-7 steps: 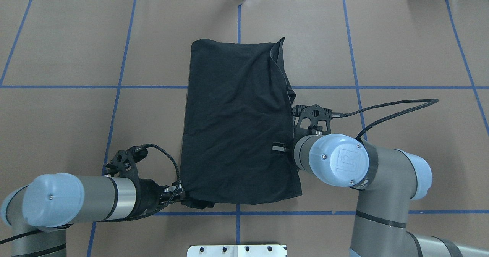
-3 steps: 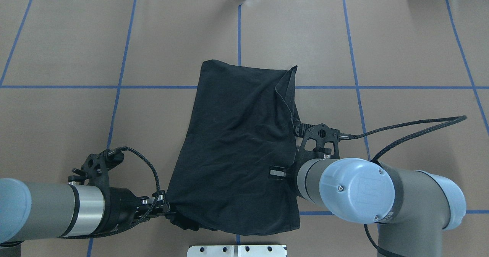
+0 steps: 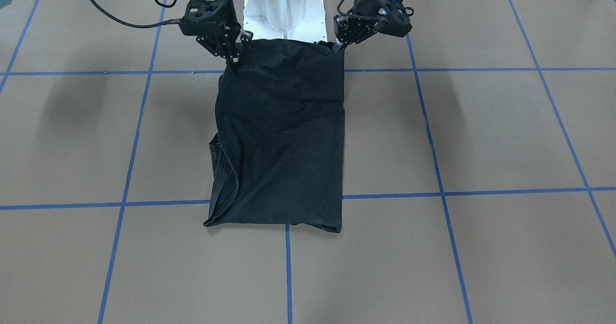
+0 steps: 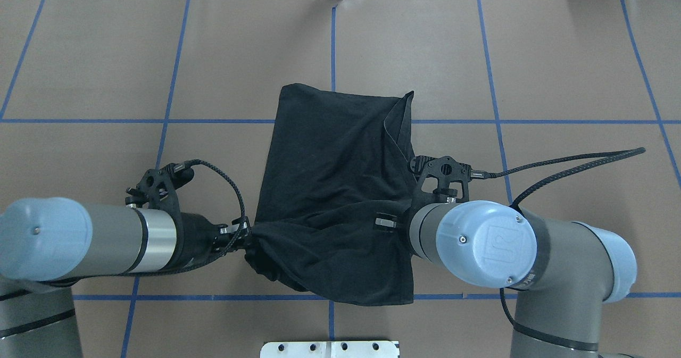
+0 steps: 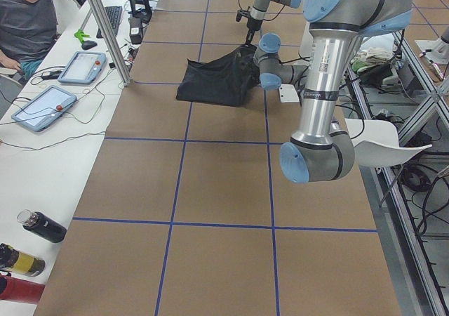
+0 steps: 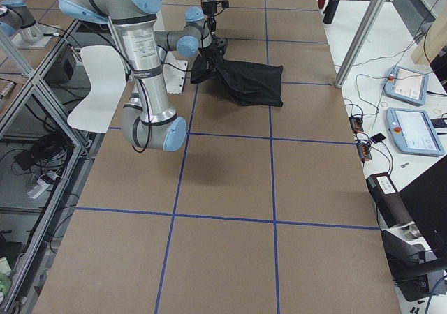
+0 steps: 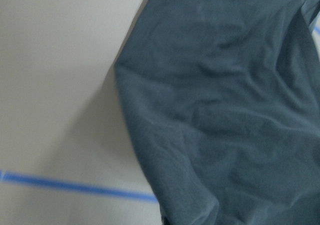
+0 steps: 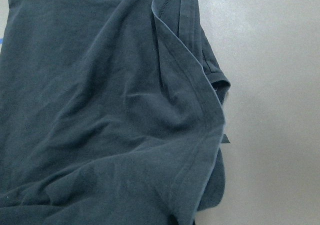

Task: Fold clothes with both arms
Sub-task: 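Lift the near shirt edge with both grippers and fold it away from the robot, then lay the folded edge on the far half and open both grippers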

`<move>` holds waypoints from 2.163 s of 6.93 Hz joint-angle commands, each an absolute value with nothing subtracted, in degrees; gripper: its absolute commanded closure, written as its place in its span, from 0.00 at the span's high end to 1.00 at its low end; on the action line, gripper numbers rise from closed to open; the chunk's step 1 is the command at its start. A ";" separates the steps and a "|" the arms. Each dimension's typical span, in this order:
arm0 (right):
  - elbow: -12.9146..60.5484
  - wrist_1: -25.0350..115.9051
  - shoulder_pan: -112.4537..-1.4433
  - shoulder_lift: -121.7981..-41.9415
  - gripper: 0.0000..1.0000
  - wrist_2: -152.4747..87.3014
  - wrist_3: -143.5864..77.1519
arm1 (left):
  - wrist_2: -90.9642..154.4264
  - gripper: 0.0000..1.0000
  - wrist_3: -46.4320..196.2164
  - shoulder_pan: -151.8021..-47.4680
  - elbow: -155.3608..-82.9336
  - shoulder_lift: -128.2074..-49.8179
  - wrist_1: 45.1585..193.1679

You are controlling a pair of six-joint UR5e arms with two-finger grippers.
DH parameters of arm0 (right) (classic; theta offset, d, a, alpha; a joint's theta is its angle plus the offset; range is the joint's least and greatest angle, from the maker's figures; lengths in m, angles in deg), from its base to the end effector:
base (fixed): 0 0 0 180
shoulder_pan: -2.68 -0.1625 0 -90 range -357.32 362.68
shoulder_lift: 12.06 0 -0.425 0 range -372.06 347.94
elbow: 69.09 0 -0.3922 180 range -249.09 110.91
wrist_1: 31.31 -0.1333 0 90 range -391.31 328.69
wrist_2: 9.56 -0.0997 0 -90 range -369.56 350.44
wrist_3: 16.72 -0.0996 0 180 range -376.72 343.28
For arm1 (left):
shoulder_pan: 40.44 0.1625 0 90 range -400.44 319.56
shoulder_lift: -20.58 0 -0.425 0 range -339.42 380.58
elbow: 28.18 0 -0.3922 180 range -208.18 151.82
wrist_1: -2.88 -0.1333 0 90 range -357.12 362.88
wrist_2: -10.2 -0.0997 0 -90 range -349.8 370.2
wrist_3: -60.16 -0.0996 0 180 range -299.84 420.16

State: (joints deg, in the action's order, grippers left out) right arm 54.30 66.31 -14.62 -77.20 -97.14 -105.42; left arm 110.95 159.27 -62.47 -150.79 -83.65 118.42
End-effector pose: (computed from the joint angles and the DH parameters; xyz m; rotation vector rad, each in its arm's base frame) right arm -0.4606 -0.2875 0.2007 0.1824 -0.8686 0.2794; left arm 0.4169 -0.2925 0.2230 -0.0193 1.2764 -0.3498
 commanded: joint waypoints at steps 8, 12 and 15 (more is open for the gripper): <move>37.73 62.67 -26.84 -68.67 0.00 -97.63 -100.92 | 112.85 0.00 145.69 -79.80 -129.64 -103.67 112.22; 23.59 53.17 -29.22 -64.29 0.00 -97.63 -100.13 | 112.24 0.00 141.56 -81.04 -113.67 -112.01 112.83; 16.89 49.30 -31.32 -61.81 0.00 -97.81 -97.93 | 112.24 0.00 139.26 -81.04 -103.99 -115.36 118.15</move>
State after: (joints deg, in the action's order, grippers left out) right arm 19.45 51.09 -30.44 -62.60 -97.71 -98.85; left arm 112.25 139.59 -81.04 -109.30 -113.31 114.55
